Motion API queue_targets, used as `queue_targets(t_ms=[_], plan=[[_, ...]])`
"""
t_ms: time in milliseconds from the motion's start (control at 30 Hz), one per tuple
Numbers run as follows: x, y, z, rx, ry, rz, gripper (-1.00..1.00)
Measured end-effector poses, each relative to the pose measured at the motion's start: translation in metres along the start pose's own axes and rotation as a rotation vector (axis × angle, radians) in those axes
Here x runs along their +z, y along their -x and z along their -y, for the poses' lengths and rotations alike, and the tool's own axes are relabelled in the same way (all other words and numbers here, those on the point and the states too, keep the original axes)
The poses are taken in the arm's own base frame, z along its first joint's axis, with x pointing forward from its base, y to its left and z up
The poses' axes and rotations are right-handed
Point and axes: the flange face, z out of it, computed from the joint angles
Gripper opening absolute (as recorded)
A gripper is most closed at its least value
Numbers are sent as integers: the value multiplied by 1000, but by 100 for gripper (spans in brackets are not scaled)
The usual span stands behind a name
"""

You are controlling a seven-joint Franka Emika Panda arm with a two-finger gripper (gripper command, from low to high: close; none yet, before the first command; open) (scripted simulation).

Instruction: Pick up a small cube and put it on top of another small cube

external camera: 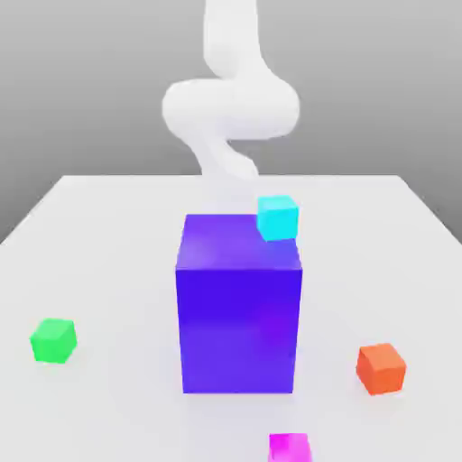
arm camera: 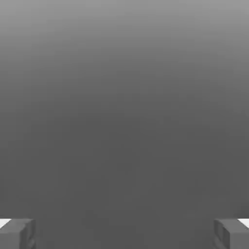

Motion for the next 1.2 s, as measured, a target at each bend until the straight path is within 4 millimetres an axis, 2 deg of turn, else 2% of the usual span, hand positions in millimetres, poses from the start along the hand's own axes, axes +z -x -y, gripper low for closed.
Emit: queue_targets(t_ms=[133,300,500,667,933,1200], plan=[[65,-1,-3,-112,-16,158,0],[145,11,-7,-246,-37,326,0],[234,42,-17,-405,-57,495,0],[299,77,-30,-540,-67,608,0],[381,134,-60,-775,-63,738,0],[434,175,-97,-1041,-31,804,0]])
